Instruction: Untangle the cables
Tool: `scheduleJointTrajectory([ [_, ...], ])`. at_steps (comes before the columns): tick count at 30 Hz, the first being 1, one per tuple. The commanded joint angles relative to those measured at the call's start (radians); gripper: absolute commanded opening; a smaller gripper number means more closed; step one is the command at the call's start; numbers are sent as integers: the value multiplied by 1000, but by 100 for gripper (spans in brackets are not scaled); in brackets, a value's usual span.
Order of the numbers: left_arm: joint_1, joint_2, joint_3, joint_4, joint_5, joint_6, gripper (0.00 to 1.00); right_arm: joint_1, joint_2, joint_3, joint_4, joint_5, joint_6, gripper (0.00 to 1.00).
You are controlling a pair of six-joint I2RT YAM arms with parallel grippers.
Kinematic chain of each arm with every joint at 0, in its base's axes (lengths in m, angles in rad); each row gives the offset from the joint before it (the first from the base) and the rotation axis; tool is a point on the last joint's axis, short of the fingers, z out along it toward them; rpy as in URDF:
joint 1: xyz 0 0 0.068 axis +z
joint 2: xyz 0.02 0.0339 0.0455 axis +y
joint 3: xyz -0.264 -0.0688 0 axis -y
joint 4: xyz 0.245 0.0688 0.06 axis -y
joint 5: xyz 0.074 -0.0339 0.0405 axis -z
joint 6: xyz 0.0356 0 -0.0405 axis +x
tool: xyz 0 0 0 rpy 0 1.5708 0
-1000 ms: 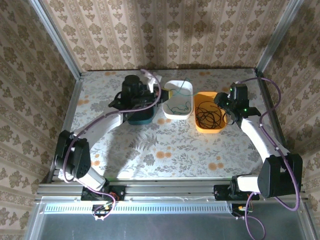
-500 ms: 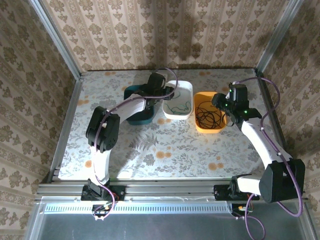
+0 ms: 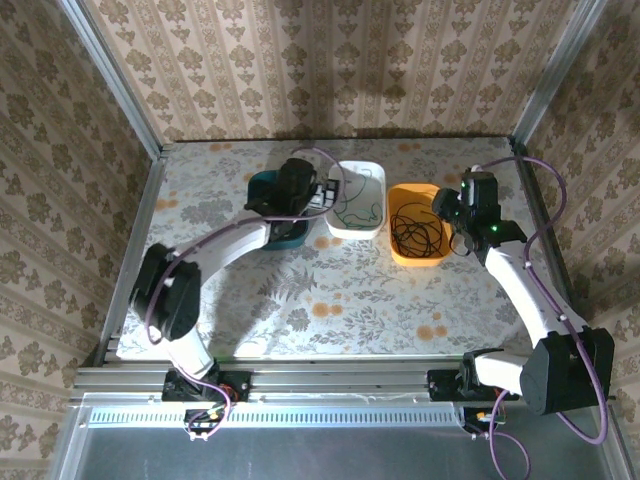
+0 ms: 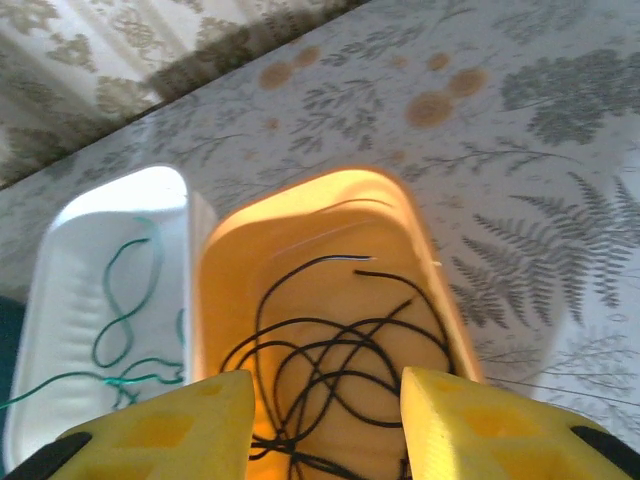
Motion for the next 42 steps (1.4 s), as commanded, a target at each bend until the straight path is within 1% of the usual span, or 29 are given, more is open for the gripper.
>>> scheduleJointTrajectory([
  [1,61,-107,-123,-12,-352,98,100,6,-30,-38,25,156,-88,47],
  [3,121,-165,-171,-86,-433,86,100,16,-47,-106,126,217,-165,48],
  [4,157,-191,-186,-132,-470,74,100,31,-64,-162,215,260,-216,48],
  [5,186,-213,-202,-162,-501,66,100,44,-80,-224,318,292,-270,51],
  [6,228,-237,-224,-182,-528,63,100,59,-98,-304,459,315,-346,92],
  [7,261,-262,-249,-187,-541,63,100,67,-107,-384,592,318,-411,100],
  [8,283,-283,-274,-182,-550,62,100,70,-107,-436,675,317,-453,100],
  [9,307,-305,-304,-172,-555,58,100,70,-93,-467,719,332,-478,100],
  [12,369,-346,-370,-171,-539,26,100,70,3,-469,719,410,-481,100],
  [14,399,-346,-398,-176,-528,11,100,70,64,-504,828,432,-472,100],
  [16,422,-322,-432,-151,-501,40,100,70,136,-547,994,438,-491,100],
  [17,429,-309,-442,-151,-492,40,100,75,149,-538,991,438,-493,100],
  [20,434,-262,-482,-102,-469,38,100,63,197,-470,897,396,-487,100],
  [23,435,-245,-557,21,-433,22,100,38,202,-461,886,228,-500,100],
  [24,432,-240,-581,66,-434,27,100,26,204,-483,948,202,-455,100],
  [25,432,-236,-598,97,-439,26,100,9,233,-525,1056,158,-457,100],
  [27,433,-232,-604,128,-454,33,100,-21,356,-595,1326,134,-440,100],
  [29,435,-231,-621,196,-439,62,100,-35,304,-539,1114,104,-413,100],
  [30,437,-226,-630,243,-422,87,100,-50,328,-564,1213,71,-421,100],
  [32,441,-207,-648,354,-388,151,100,-53,309,-551,1149,67,-414,100],
  [33,447,-194,-656,414,-379,176,100,-53,321,-557,1185,67,-417,100],
  [34,457,-178,-663,483,-362,198,100,-53,317,-556,1171,67,-417,100],
  [36,480,-138,-659,569,-324,241,100,-53,320,-557,1180,66,-417,100],
  [37,499,-94,-676,676,-289,260,100,-53,315,-555,1167,67,-416,100],
  [38,511,-86,-652,644,-271,251,100,-53,316,-556,1170,67,-416,100],
  [39,512,-95,-641,556,-251,226,100,-53,318,-556,1173,67,-417,100],
  [40,507,-89,-673,665,-250,273,100,-53,315,-556,1168,67,-416,100],
  [41,502,-106,-689,657,-221,263,100,-52,317,-556,1172,67,-417,100],
  [42,506,-115,-730,721,-167,290,100,-53,316,-556,1169,67,-417,100],
])
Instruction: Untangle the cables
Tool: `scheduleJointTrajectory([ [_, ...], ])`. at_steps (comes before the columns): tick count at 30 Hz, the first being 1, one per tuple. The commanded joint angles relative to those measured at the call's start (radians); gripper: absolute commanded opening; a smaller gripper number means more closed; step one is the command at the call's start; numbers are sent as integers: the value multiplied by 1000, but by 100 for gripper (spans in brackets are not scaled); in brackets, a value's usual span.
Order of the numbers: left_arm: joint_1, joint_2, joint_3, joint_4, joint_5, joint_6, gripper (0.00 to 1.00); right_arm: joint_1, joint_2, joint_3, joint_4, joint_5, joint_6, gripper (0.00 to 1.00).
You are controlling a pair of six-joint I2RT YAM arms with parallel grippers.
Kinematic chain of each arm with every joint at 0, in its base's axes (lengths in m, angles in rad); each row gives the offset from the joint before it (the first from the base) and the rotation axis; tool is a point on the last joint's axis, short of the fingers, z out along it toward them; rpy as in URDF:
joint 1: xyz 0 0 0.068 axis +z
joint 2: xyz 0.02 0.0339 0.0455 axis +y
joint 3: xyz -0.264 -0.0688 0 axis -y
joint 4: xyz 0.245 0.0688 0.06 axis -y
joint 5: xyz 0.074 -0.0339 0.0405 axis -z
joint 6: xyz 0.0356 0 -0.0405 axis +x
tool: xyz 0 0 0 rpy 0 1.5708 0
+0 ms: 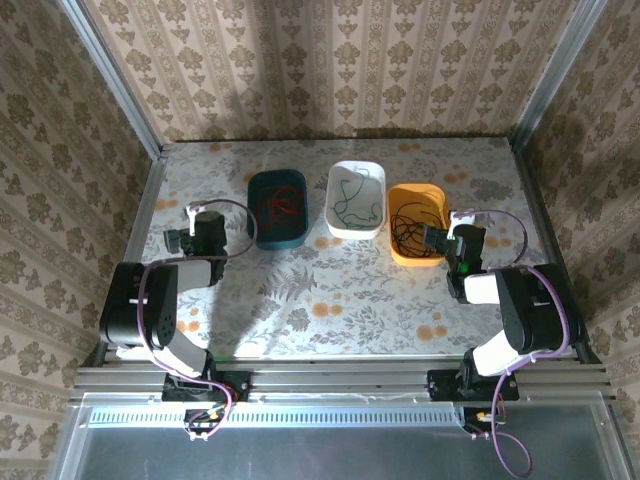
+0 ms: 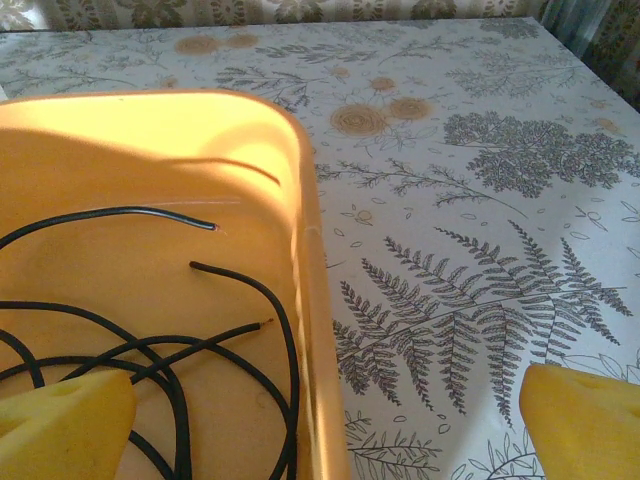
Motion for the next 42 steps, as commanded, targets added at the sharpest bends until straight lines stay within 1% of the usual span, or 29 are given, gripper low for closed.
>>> scheduleJointTrajectory([
  [1,4,-37,-85,216,159,75,100,-1,-10,8,44,-19,10,100],
  [3,40,-53,-134,275,268,60,100,-1,-11,8,43,-18,10,100],
  [5,89,-33,-168,304,425,27,100,-1,-11,9,41,-17,10,100],
  [6,102,25,-188,462,425,56,100,-1,-12,9,42,-17,10,100],
  [7,106,-24,-169,350,433,13,100,0,-12,9,42,-17,10,100],
  [8,108,-22,-173,329,433,16,100,0,-13,8,42,-16,10,100],
  [9,103,13,-188,443,419,46,100,2,-12,7,44,-14,9,100],
  [10,104,-18,-174,362,424,16,100,5,-12,8,44,-8,6,100],
  [11,106,-14,-174,345,423,17,100,10,-12,8,45,-2,2,100],
  [12,104,5,-183,414,417,38,100,13,-11,8,45,1,0,100],
  [14,103,-10,-176,366,421,22,100,13,-11,9,43,1,1,100],
  [15,103,3,-182,403,419,37,100,13,-12,9,43,1,1,100],
  [17,103,-7,-178,379,420,26,100,13,-11,10,44,1,0,100],
  [23,103,-3,-179,392,418,34,100,11,-9,12,39,-3,2,100],
  [27,105,-3,-178,390,419,34,100,-4,-10,14,34,-37,7,100],
  [42,103,-3,-178,390,417,35,100,-5,-10,14,34,-39,7,100],
])
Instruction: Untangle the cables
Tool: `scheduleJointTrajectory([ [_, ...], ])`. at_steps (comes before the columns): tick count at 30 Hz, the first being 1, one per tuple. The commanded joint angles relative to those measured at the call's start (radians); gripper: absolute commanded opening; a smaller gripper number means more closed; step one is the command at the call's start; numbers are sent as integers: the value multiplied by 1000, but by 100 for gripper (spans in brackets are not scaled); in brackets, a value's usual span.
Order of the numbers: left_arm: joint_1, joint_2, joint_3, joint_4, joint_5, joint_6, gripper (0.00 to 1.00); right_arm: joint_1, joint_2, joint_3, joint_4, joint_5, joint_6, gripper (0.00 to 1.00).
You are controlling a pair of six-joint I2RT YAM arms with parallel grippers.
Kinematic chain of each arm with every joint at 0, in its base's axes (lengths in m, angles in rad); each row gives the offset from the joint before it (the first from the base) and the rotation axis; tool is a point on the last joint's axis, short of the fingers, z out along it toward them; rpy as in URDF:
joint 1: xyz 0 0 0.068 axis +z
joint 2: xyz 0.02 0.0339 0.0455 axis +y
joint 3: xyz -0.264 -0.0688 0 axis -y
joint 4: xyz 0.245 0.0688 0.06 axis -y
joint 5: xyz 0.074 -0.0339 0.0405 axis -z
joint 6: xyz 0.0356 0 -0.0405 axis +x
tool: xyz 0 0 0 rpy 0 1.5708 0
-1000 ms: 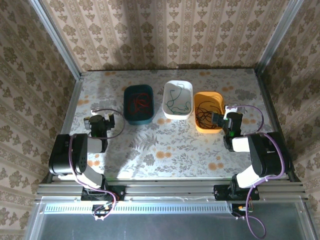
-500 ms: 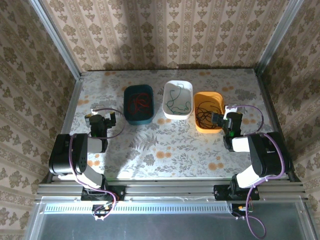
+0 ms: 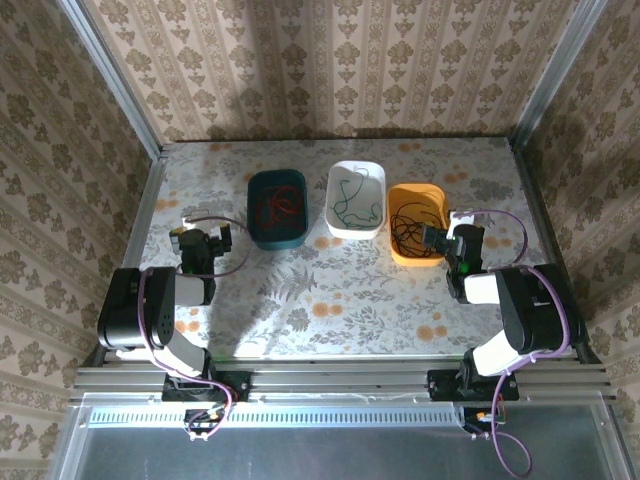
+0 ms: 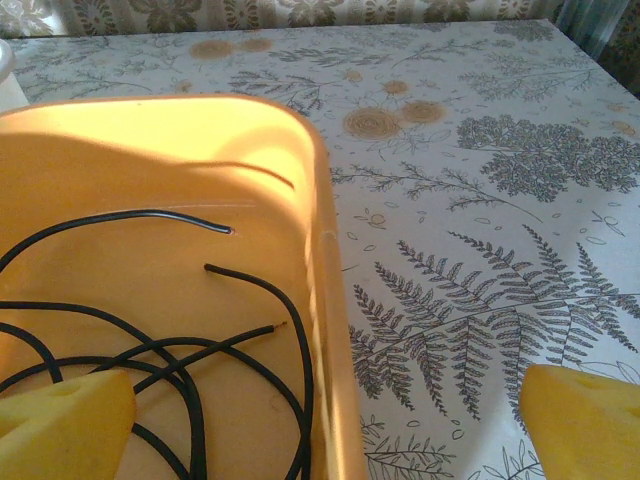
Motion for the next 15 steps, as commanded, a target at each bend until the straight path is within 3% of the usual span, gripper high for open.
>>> scheduleJointTrajectory([
  [1,1,3,-1,31,11,7,100,-3,-10,14,27,-13,4,100],
  [10,1,3,-1,30,11,6,100,-4,-7,17,25,-17,4,100],
  [15,1,3,-1,29,13,5,100,-26,-4,32,-2,-100,-2,100],
])
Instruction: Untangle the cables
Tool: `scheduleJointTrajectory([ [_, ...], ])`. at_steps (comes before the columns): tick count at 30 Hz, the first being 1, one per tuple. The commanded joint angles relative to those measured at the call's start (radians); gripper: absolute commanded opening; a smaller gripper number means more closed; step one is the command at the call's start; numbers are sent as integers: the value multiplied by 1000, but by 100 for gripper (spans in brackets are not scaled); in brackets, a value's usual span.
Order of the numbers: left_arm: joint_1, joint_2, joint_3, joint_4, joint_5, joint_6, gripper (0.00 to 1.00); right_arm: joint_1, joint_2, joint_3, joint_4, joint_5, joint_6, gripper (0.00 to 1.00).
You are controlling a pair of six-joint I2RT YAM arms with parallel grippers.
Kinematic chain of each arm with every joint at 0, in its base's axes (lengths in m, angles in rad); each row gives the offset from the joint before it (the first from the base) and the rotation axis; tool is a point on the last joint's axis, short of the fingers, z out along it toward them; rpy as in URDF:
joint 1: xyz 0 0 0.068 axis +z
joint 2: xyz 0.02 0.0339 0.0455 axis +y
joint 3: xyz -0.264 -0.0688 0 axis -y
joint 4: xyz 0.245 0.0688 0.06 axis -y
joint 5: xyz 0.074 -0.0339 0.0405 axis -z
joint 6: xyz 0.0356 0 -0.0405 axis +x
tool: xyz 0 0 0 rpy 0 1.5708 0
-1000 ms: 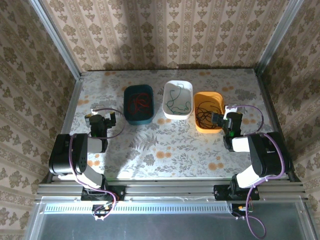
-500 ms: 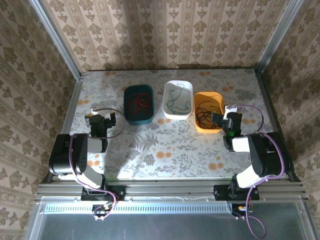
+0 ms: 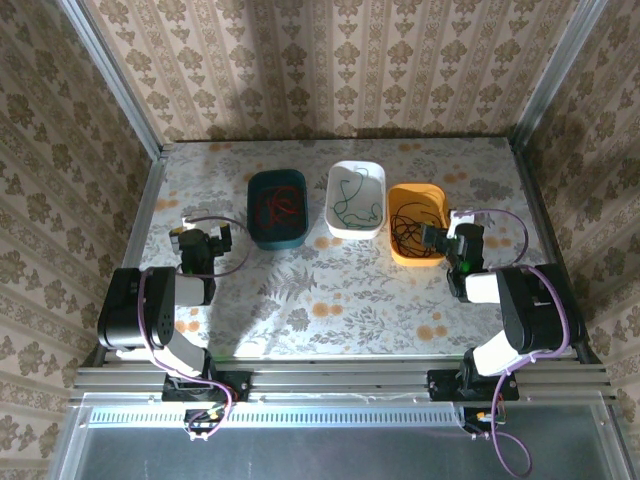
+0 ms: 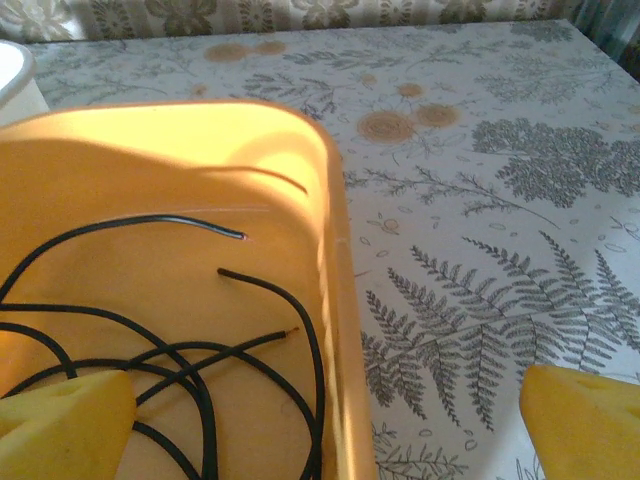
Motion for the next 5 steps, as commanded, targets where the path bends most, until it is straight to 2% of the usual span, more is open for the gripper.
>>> scheduleJointTrajectory([
  [1,1,3,-1,26,13,6,100,-9,-6,19,5,-48,-2,100],
  [5,1,3,-1,26,12,5,100,-6,-13,9,18,-54,-6,100],
])
